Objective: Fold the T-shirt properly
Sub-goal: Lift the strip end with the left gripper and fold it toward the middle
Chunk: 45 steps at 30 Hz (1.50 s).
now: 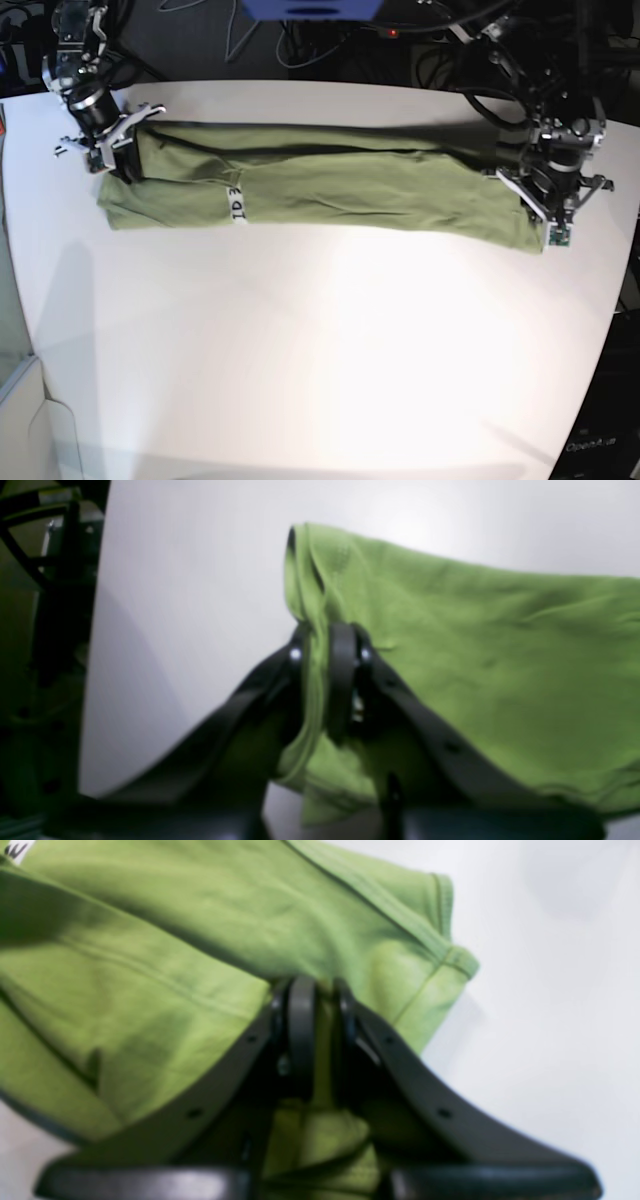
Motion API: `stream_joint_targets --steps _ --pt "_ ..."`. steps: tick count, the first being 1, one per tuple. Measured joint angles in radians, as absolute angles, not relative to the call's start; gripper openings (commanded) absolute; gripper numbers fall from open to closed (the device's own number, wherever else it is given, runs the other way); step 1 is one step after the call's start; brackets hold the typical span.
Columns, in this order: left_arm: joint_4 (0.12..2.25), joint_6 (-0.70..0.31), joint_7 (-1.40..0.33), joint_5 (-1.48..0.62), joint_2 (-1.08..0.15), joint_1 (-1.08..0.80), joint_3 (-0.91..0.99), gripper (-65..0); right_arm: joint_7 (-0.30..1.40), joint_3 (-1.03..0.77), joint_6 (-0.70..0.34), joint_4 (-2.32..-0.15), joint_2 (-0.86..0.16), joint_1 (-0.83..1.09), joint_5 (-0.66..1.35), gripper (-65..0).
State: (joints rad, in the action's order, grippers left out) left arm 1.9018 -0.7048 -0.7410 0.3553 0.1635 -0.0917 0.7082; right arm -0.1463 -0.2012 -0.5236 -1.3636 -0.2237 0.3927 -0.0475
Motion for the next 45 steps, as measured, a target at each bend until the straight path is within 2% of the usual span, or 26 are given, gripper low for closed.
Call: stream_joint_targets --steps 6,20,24,28,37,45 --pt "1.922 -0.706 -0.796 0.392 0.158 -0.109 0.507 -62.2 -0.147 -0.201 -0.524 -1.364 -0.223 0.39 -0.053 -59.5" --pt "1.915 -0.707 -0.804 0.598 0.152 -0.169 0.0 -62.3 -0.145 -0.201 -0.524 -1.364 -0.221 0.388 -0.054 -59.5" --pt "1.914 -0.703 -0.805 0.627 0.152 -0.163 -0.082 -62.3 -0.147 -0.201 -0.524 -1.364 -0.221 0.388 -0.054 -59.5" --pt "1.908 -0.702 -0.876 0.612 0.147 -0.141 -0.162 -62.3 -0.146 -0.201 -0.524 -1.364 -0.221 0.388 -0.054 -59.5" --pt "1.818 -0.703 -0.877 0.606 0.147 -0.142 -0.358 -62.3 -0.147 -0.201 -0.524 -1.364 -0.221 0.388 -0.054 -59.5" --pt "1.799 -0.703 -0.876 0.576 0.147 -0.141 -0.385 -62.3 -0.146 -0.201 -0.524 -1.364 -0.221 0.388 -0.054 -59.5"
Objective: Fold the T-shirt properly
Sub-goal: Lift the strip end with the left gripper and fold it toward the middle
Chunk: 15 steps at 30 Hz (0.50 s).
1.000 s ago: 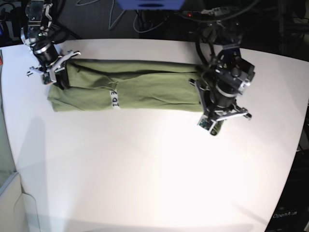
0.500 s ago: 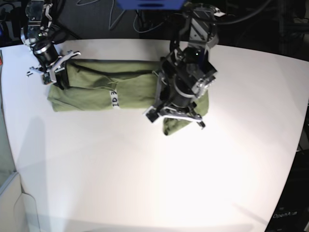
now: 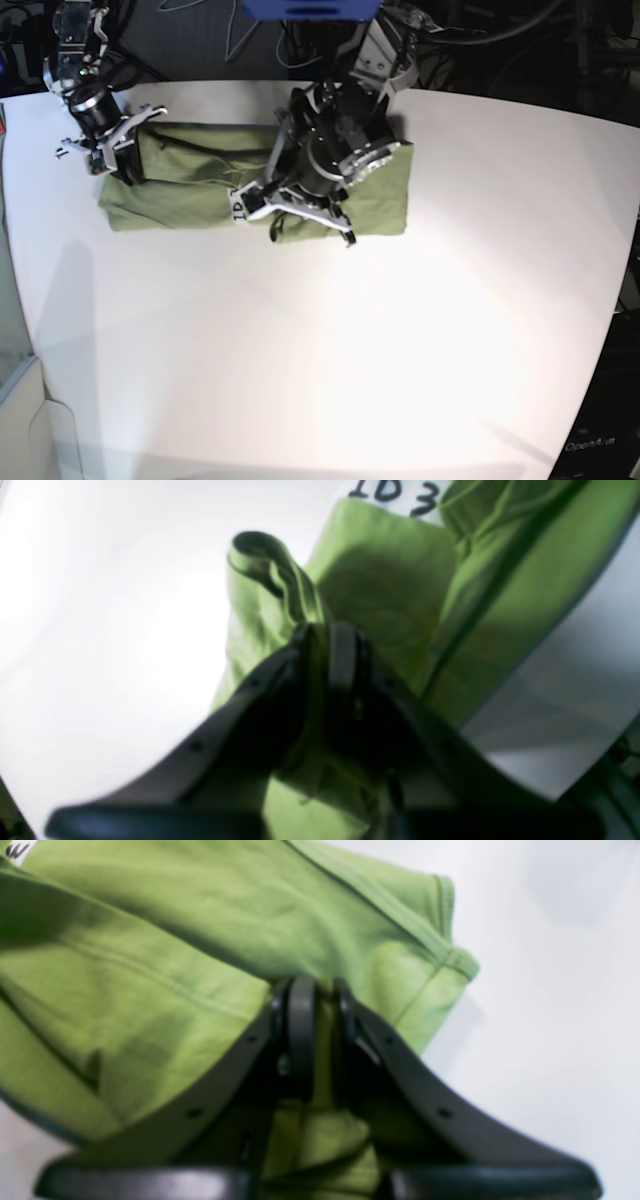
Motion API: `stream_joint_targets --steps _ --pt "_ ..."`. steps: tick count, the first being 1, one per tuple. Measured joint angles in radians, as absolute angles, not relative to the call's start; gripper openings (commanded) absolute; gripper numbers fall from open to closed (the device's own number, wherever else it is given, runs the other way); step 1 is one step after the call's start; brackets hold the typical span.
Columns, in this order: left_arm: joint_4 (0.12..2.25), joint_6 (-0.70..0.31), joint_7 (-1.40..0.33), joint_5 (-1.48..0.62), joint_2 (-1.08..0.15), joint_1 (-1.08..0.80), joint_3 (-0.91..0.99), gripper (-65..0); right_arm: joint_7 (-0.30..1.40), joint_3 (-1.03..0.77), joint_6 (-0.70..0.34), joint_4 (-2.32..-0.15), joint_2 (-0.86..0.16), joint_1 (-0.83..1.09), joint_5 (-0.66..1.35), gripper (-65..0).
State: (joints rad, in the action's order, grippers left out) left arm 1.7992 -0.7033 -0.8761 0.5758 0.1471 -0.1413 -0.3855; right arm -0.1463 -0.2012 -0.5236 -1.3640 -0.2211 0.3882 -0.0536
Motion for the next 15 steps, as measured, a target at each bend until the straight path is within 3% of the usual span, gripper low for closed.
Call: stream_joint_targets --steps 15 --pt "1.761 -0.703 -0.876 0.564 0.147 -0.141 -0.382 -61.8 -0.147 -0.201 -0.524 -1.364 -0.221 0.388 -0.054 -59.5"
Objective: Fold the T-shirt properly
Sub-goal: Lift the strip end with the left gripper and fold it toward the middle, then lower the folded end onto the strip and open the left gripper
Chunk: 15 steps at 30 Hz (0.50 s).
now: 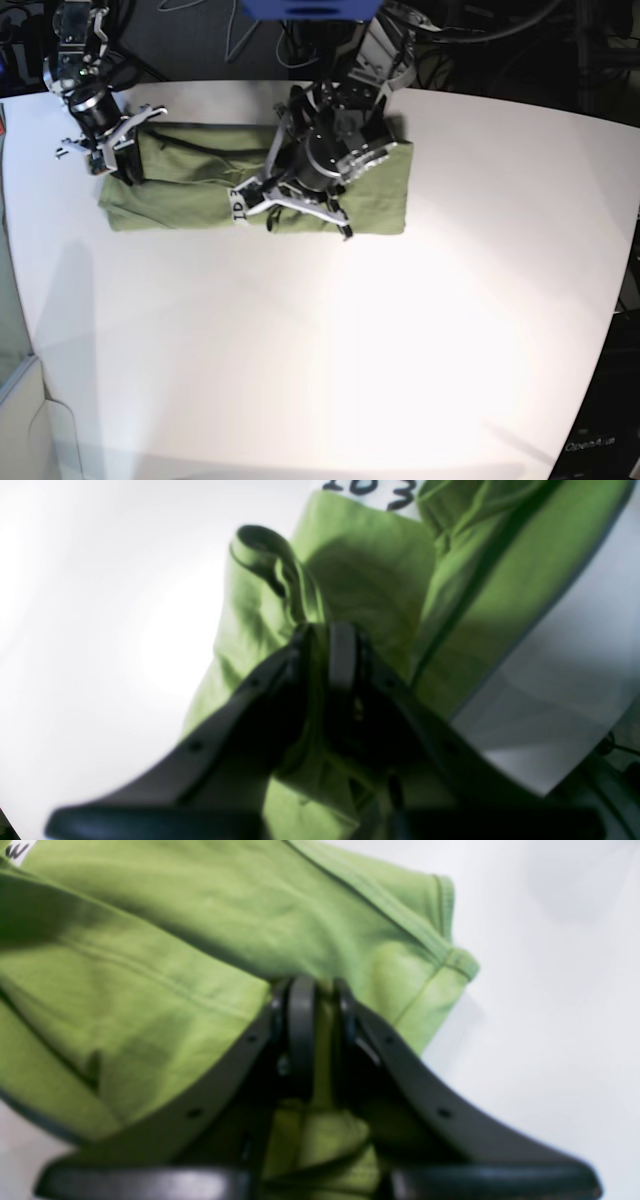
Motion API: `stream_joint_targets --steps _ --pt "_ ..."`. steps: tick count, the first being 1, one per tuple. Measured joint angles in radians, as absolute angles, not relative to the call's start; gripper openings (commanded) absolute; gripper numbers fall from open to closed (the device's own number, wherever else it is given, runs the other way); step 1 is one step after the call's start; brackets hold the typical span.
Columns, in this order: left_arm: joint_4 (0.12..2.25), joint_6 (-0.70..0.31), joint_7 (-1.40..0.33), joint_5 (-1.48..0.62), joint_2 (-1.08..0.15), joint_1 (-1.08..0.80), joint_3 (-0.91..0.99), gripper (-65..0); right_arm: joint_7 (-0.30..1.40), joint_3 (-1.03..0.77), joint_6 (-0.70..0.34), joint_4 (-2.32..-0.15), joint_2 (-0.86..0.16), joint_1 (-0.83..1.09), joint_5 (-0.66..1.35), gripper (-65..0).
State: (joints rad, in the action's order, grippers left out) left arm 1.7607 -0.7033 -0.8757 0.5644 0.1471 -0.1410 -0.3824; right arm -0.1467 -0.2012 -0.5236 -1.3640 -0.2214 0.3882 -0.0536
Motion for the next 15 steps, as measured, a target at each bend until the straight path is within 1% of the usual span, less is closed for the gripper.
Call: stream_joint_targets --steps 7,10,15 --pt "1.761 -0.703 -0.878 0.473 0.144 -0.108 -0.394 -61.8 -0.147 -0.201 -0.524 -1.364 -0.221 0.389 -0.054 -59.5" --pt "1.761 -0.703 -0.879 0.473 0.144 -0.108 -0.397 -61.8 -0.147 -0.2 -0.524 -1.364 -0.221 0.389 -0.054 -59.5" --pt "1.76 -0.704 -0.879 0.468 0.144 -0.109 -0.456 -61.8 -0.147 -0.2 -0.524 -1.364 -0.221 0.389 -0.054 -59.5"
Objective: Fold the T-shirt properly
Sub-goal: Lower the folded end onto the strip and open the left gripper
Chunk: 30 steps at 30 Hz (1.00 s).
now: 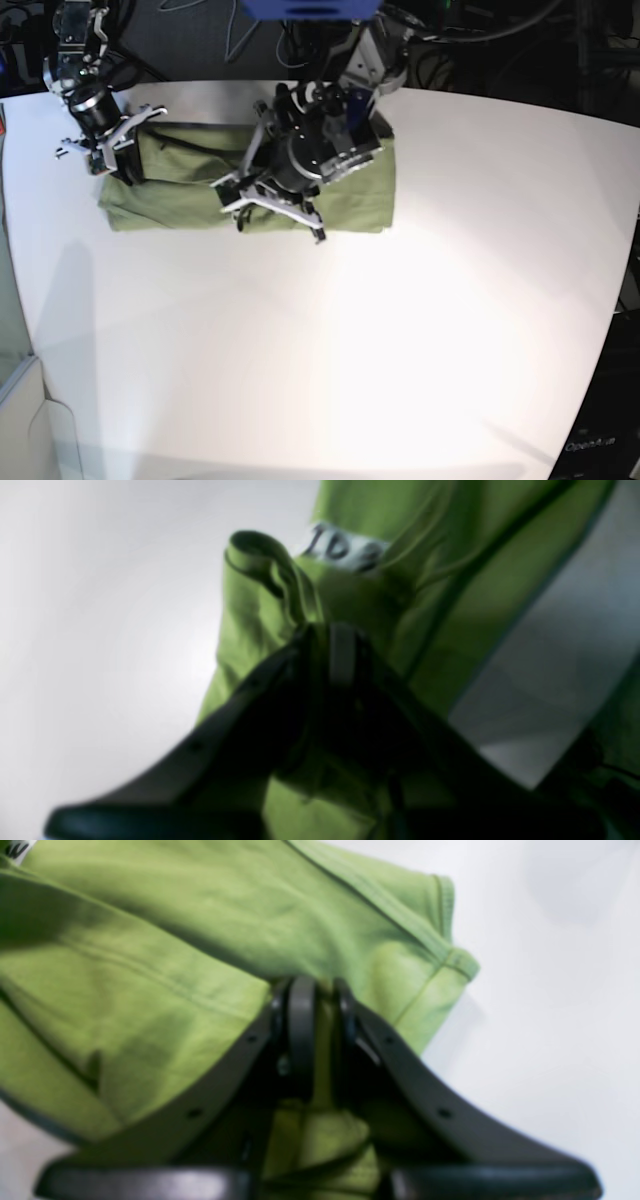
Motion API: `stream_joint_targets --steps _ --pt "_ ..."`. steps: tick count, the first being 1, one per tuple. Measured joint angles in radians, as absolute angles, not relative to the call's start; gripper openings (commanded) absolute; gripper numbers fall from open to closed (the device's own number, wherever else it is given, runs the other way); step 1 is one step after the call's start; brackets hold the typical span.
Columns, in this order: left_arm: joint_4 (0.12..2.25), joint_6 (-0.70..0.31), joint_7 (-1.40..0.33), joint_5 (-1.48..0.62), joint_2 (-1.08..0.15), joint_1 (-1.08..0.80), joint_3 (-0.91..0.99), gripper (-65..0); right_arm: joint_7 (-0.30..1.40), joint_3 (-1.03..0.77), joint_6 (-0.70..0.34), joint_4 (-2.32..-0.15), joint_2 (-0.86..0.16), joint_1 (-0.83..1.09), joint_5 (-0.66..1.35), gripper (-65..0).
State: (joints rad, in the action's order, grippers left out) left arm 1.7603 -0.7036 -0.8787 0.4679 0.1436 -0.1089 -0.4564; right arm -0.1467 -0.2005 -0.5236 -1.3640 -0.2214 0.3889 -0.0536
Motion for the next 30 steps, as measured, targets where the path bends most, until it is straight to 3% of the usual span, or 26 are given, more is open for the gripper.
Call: stream_joint_targets --steps 8,10,13,15,23,30 --pt "1.76 -0.703 -0.879 0.47 0.144 -0.109 -0.451 -61.5 -0.147 -0.2 -0.524 -1.364 -0.221 0.389 -0.054 -59.5" --pt "1.76 -0.703 -0.88 0.471 0.144 -0.109 -0.447 -56.3 -0.147 -0.2 -0.524 -1.364 -0.221 0.39 -0.054 -59.5" --pt "1.761 -0.703 -0.879 0.471 0.144 -0.114 -0.446 -40.5 -0.147 -0.2 -0.524 -1.364 -0.221 0.39 -0.054 -59.5" --pt "1.769 -0.703 -0.88 0.471 0.143 -0.121 -0.442 -34.8 -0.147 -0.2 -0.524 -1.364 -0.221 0.39 -0.054 -59.5" --pt "1.871 -0.703 -0.879 0.47 0.145 -0.131 -0.435 -34.7 -0.147 -0.2 -0.524 -1.364 -0.221 0.39 -0.054 -59.5" --pt "1.887 -0.703 -0.879 0.474 0.142 -0.169 -0.309 -35.2 -0.146 -0.2 -0.524 -1.364 -0.221 0.39 -0.054 -59.5"
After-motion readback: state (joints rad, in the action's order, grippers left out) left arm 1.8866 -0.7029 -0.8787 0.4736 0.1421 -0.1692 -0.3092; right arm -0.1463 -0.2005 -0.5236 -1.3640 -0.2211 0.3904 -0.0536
